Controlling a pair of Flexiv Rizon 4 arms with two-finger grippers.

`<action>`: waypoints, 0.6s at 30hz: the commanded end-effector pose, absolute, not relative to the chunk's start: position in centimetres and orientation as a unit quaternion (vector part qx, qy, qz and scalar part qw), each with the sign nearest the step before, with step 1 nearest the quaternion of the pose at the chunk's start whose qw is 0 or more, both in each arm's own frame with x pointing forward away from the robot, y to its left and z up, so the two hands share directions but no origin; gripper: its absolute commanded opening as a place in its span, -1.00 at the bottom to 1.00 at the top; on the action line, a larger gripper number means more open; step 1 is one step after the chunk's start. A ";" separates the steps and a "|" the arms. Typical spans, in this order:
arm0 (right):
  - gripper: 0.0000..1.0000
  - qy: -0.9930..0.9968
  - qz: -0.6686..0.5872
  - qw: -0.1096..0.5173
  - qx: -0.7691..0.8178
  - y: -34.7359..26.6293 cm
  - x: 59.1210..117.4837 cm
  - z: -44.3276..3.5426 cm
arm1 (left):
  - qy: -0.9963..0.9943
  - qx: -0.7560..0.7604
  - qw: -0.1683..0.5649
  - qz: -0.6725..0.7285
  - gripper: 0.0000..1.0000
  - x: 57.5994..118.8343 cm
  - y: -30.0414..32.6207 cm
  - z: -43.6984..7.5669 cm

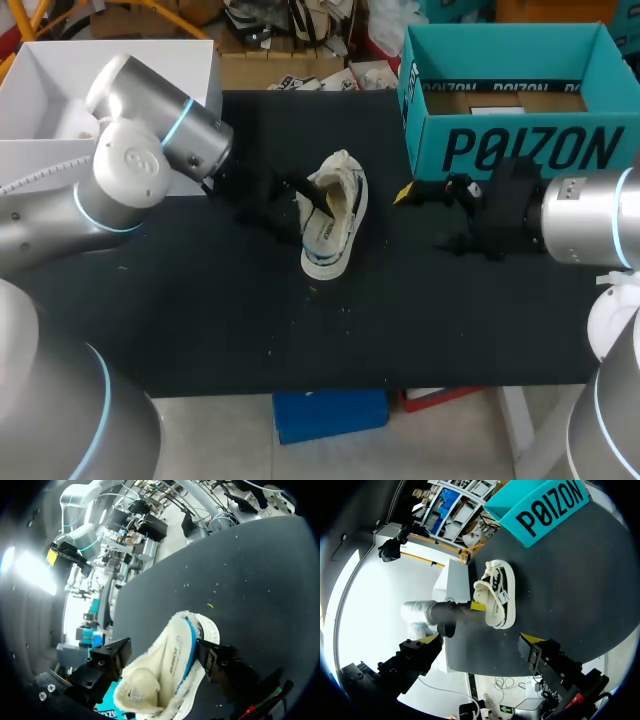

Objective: Take the shoe out of the shoebox, open the shoe tongue, remove and reinsert the insole, then place the shoe into the shoebox

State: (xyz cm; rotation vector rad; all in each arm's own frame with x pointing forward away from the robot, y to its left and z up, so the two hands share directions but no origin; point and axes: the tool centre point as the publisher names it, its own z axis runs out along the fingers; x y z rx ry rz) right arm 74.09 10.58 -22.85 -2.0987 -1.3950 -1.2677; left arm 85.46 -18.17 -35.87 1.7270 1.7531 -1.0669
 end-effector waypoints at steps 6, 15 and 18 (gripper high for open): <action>1.00 -0.488 -0.443 0.160 -0.734 10.6 74.0 -22.8 | 0.634 0.637 0.213 -0.383 -1.00 85.0 -18.2 -36.1; 1.00 -0.488 -0.443 0.160 -0.734 10.6 74.0 -22.8 | 0.632 0.641 0.205 -0.384 -1.00 85.2 -18.6 -36.7; 1.00 -0.488 -0.443 0.160 -0.734 10.6 74.0 -22.8 | 0.632 0.641 0.204 -0.385 -1.00 85.4 -18.8 -36.9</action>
